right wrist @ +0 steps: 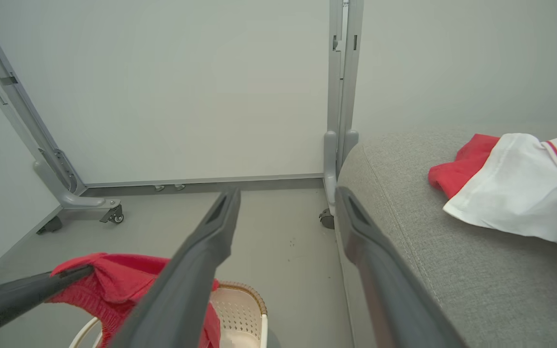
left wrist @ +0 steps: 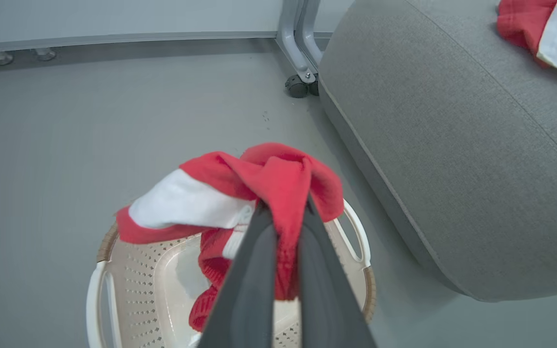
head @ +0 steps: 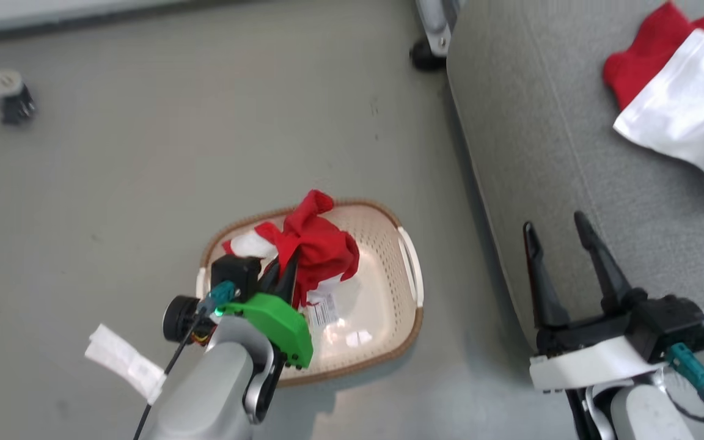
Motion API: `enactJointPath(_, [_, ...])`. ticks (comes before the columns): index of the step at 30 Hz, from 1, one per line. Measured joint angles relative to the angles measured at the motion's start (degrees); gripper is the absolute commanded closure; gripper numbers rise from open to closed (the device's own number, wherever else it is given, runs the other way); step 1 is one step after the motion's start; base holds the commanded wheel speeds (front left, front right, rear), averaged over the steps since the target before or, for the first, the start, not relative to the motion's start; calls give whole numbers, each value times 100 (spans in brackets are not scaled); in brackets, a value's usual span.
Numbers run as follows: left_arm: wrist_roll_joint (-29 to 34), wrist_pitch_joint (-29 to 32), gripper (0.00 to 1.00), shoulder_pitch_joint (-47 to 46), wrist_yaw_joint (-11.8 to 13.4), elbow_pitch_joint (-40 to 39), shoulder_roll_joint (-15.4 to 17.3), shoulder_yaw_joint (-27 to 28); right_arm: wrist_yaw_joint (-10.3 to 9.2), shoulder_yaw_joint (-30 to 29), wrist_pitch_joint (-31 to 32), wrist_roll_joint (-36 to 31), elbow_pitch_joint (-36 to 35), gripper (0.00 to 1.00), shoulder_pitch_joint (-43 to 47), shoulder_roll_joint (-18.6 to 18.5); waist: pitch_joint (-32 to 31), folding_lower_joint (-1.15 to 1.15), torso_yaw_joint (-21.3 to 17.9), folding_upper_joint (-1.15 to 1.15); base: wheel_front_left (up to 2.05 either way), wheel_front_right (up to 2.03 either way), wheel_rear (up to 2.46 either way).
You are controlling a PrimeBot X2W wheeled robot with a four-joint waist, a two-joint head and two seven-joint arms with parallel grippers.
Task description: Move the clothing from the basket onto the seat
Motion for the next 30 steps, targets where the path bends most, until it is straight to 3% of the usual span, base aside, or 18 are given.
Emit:
enactJointPath(5, [308,0,100,681,144,-672,100,341,0,134,0,20,146,0,422,-1,-773,0,77,0,0,0,0])
enactJointPath(16, [744,0,100,1389,85,-2025,151,772,0,512,0,158,338,0,822,-4,-1969,0,105,0,0,0,0])
enactJointPath(23, [892,-10,100,1391,-47,-2732,77,577,0,1303,0,510,658,0,808,-279,-2225,0,154,0,0,0,0])
enactJointPath(30, [946,178,100,1266,-93,-3311,21,213,0,1691,0,552,868,0,455,-397,-2192,0,232,0,0,0,0])
